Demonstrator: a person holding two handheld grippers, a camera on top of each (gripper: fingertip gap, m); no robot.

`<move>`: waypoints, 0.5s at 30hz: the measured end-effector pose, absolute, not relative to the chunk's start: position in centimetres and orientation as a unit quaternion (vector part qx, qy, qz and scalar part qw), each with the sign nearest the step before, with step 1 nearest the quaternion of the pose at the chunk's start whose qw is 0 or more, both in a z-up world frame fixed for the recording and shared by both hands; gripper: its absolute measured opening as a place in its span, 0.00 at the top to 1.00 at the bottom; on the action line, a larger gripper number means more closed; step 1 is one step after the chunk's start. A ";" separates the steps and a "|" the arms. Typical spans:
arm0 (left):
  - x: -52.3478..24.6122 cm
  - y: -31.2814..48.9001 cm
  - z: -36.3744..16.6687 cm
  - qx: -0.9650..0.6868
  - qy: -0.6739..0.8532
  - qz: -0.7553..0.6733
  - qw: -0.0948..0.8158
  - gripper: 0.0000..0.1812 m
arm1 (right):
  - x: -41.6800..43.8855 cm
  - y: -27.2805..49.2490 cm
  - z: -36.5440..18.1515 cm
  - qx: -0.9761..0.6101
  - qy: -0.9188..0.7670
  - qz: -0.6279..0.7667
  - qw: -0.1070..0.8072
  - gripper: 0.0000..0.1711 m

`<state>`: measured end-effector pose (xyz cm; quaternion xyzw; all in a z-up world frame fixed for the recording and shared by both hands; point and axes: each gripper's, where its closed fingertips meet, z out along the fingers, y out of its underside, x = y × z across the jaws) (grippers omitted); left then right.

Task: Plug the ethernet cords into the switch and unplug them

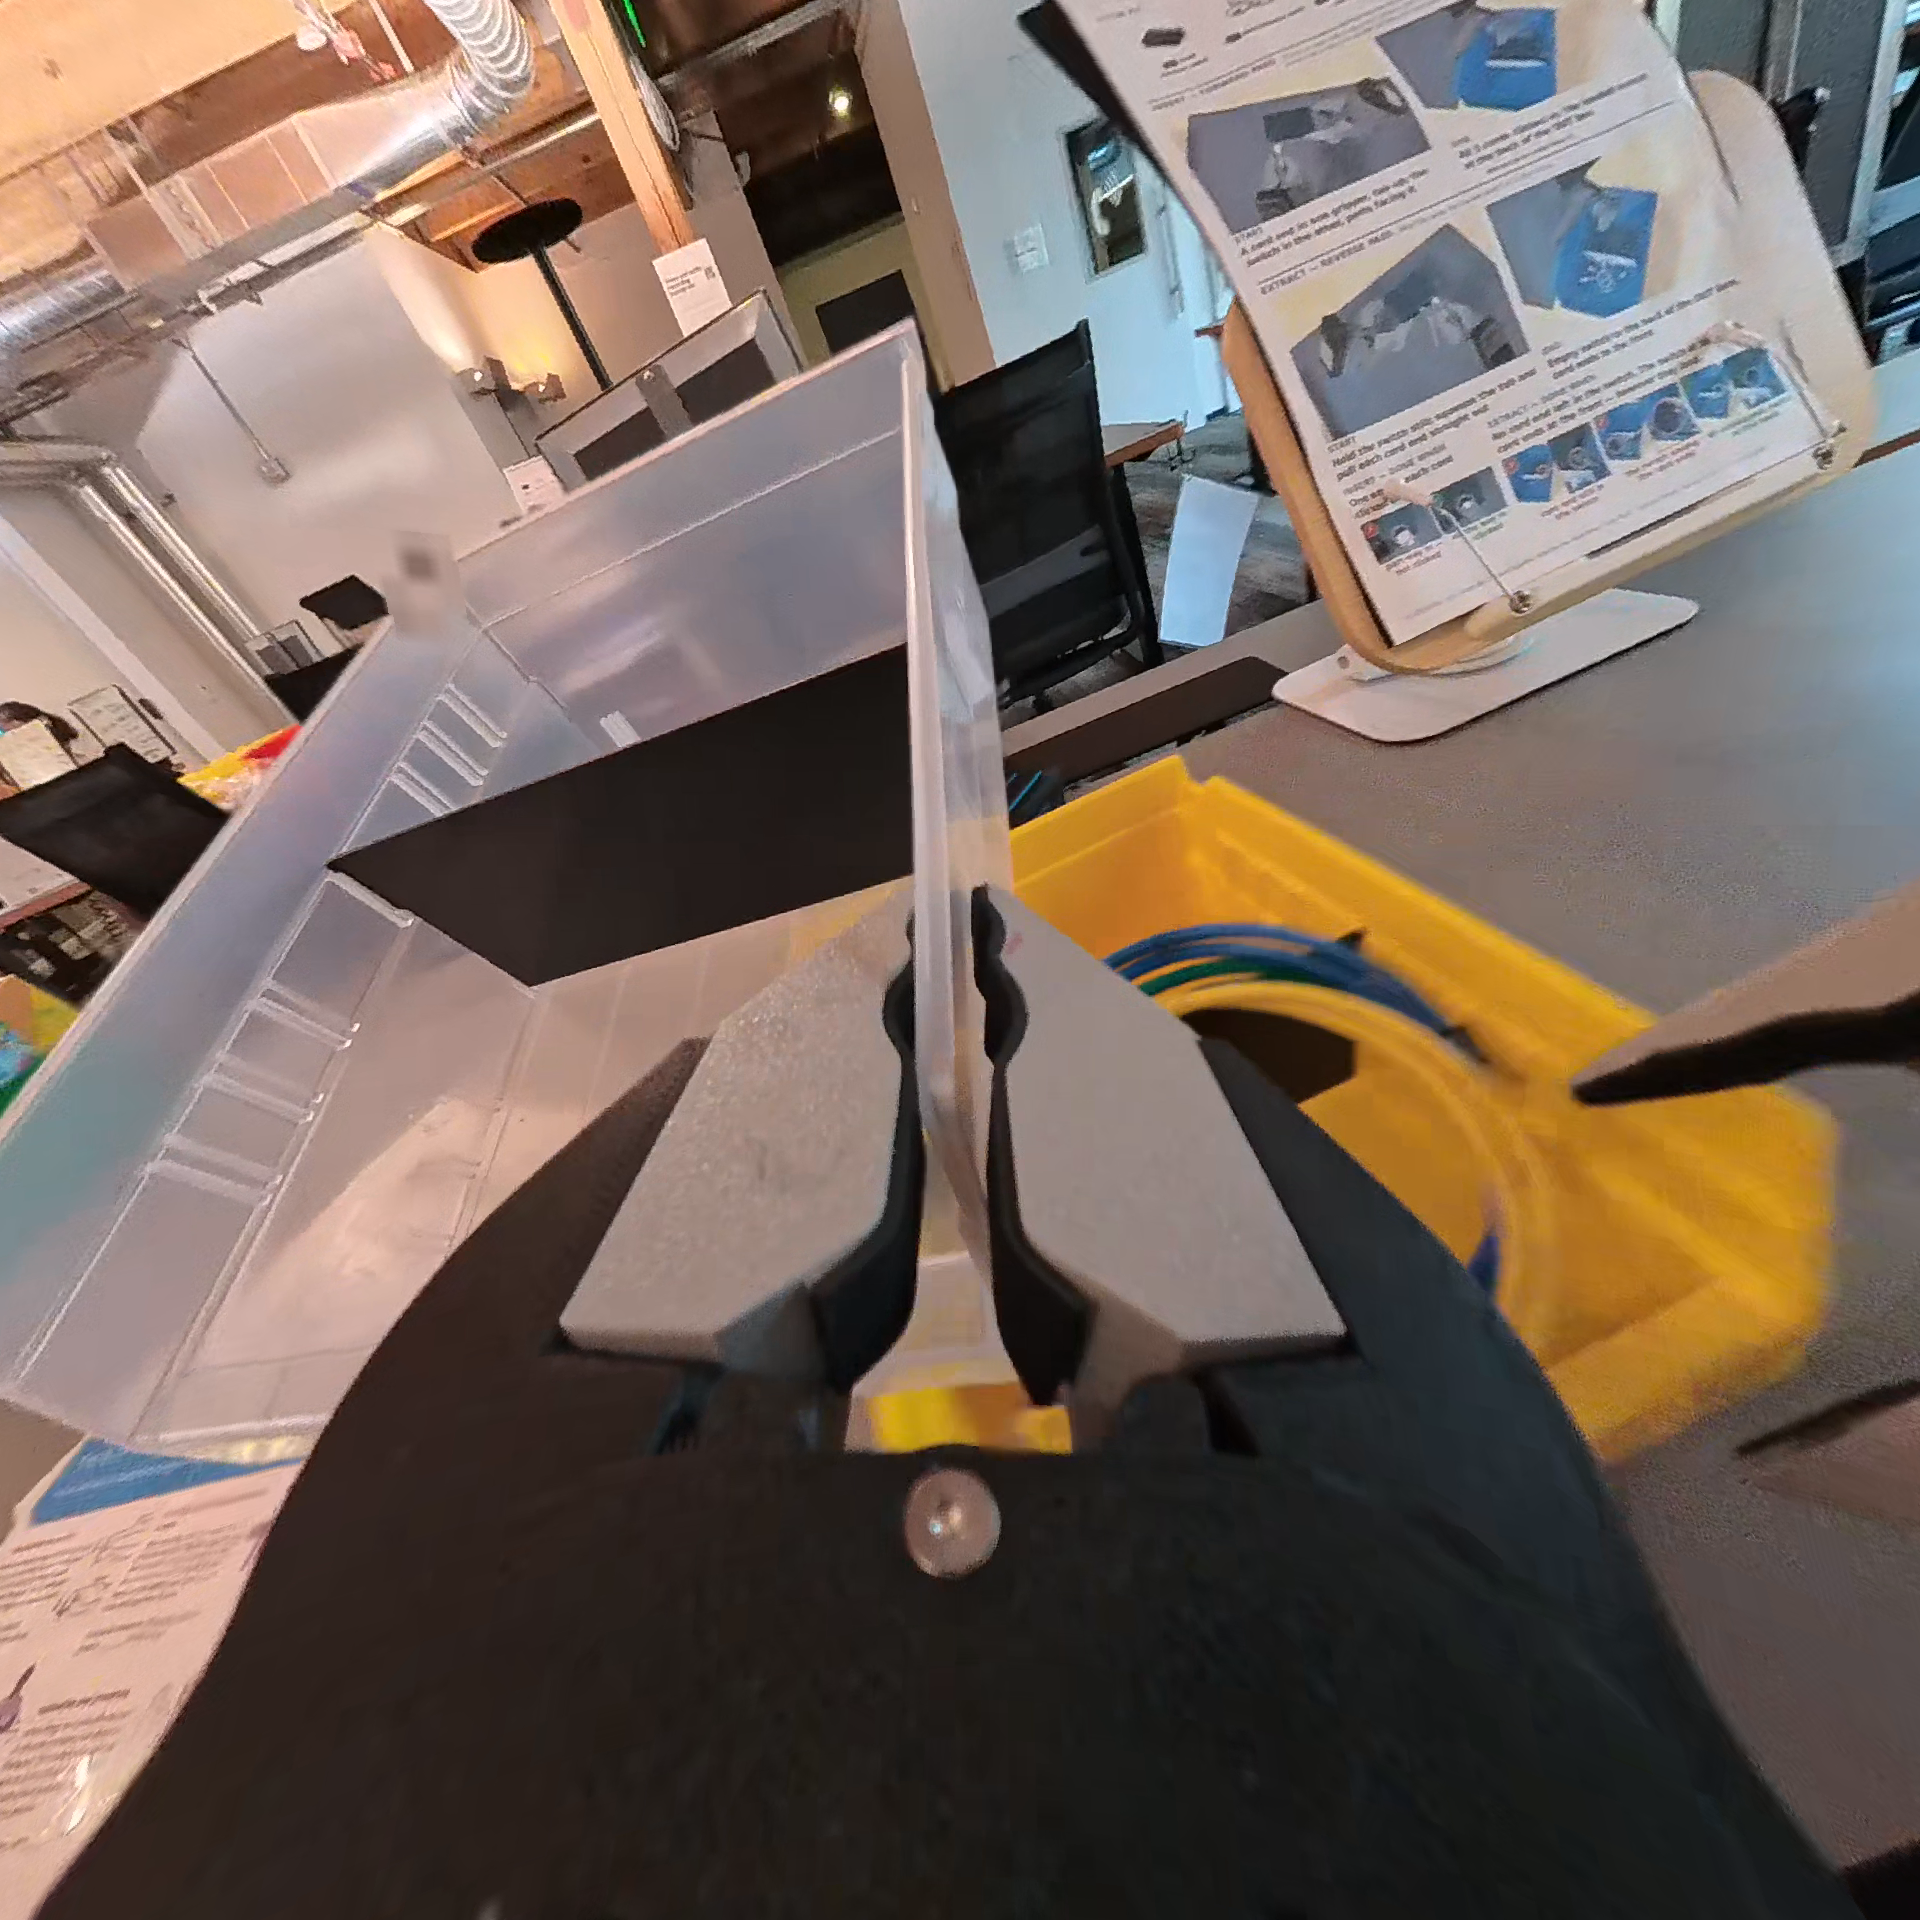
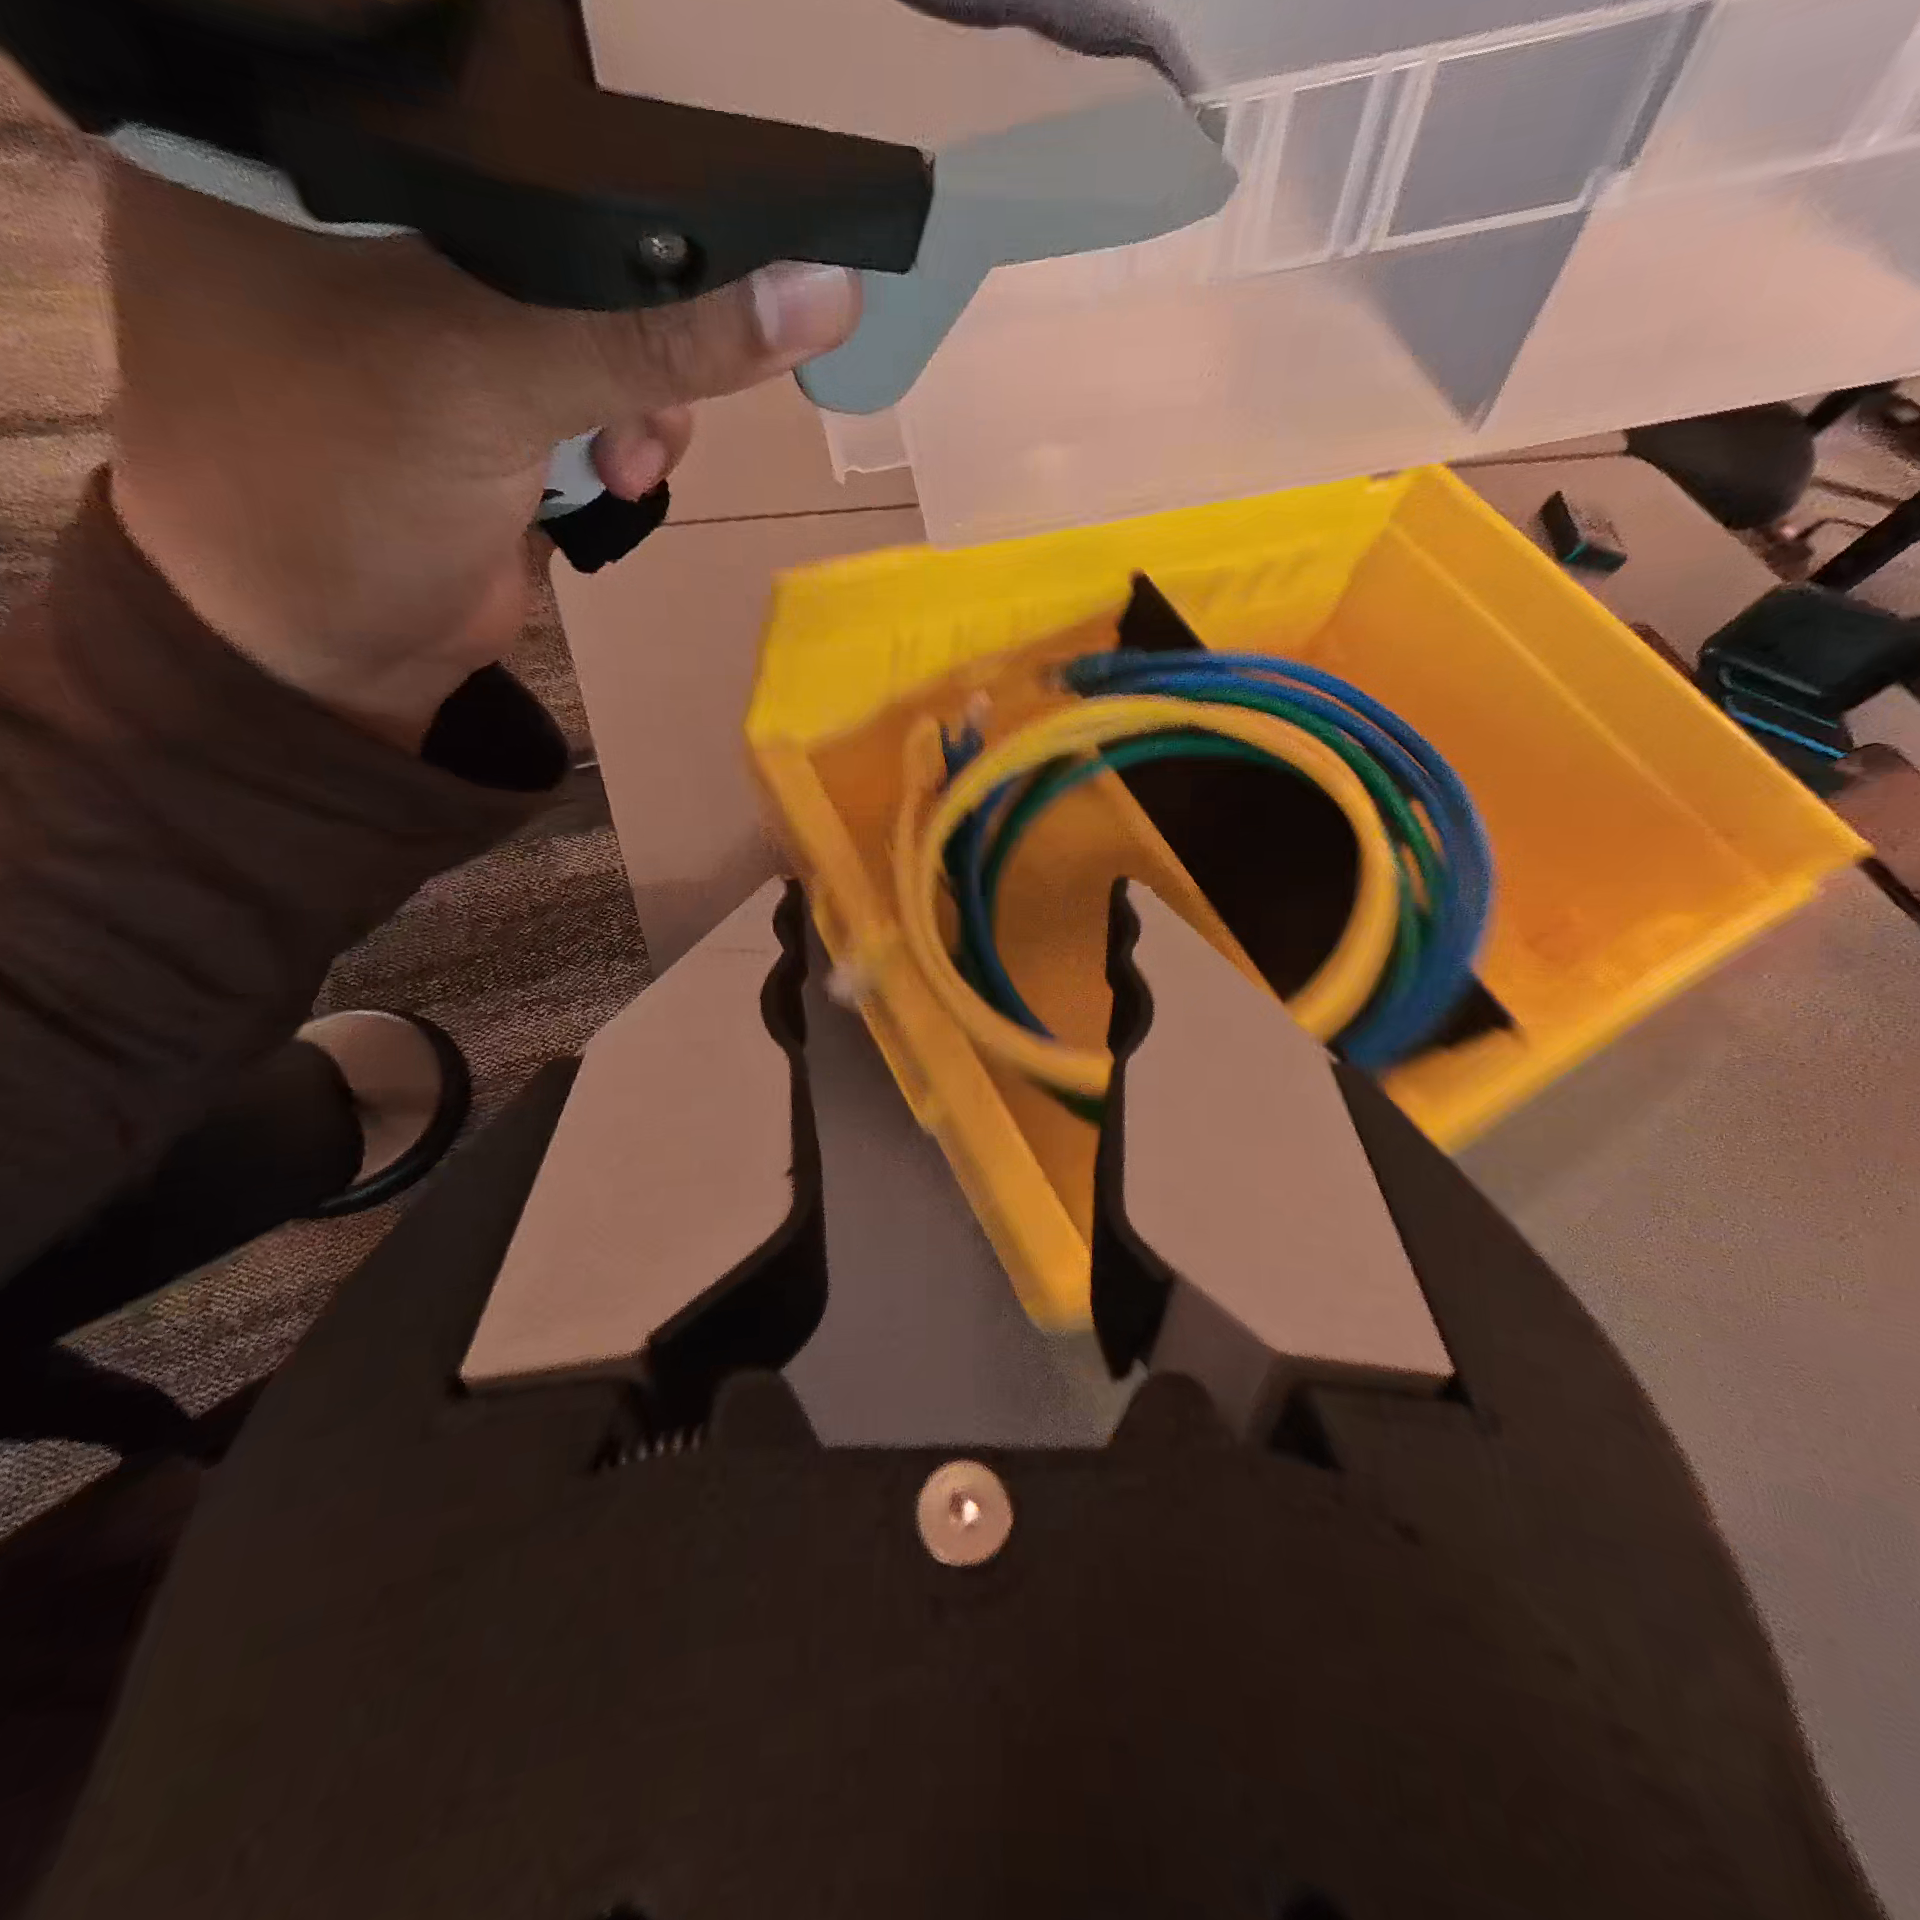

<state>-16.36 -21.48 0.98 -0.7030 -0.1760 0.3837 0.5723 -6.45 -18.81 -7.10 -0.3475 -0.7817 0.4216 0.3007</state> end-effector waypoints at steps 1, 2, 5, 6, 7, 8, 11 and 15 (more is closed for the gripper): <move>-16.0 -21.1 1.2 -0.702 -0.171 0.380 0.578 0.99 | -5.9 -17.8 -6.8 -0.345 -0.779 0.425 0.304 0.67; -15.4 -20.7 1.5 -0.702 -0.163 0.375 0.584 0.99 | -5.3 -16.4 -6.5 -0.346 -0.775 0.427 0.312 0.68; -13.0 -18.7 2.3 -0.704 -0.132 0.355 0.602 0.99 | -3.6 -10.9 -5.3 -0.362 -0.758 0.420 0.343 0.72; -12.0 -17.8 2.5 -0.704 -0.120 0.347 0.608 0.99 | -3.0 -8.9 -4.6 -0.370 -0.750 0.418 0.355 0.73; -10.9 -16.8 2.7 -0.704 -0.106 0.339 0.614 0.99 | -2.2 -6.8 -3.9 -0.378 -0.741 0.416 0.367 0.73; -9.7 -15.6 2.8 -0.704 -0.091 0.332 0.621 1.00 | -1.3 -4.7 -3.2 -0.386 -0.733 0.413 0.378 0.75; -5.4 -11.7 2.9 -0.702 -0.040 0.299 0.645 1.00 | 1.5 1.8 -1.7 -0.420 -0.712 0.396 0.400 0.76; 1.4 -5.6 1.6 -0.715 0.038 0.233 0.658 0.99 | 5.1 8.0 -0.1 -0.441 -0.701 0.370 0.420 0.83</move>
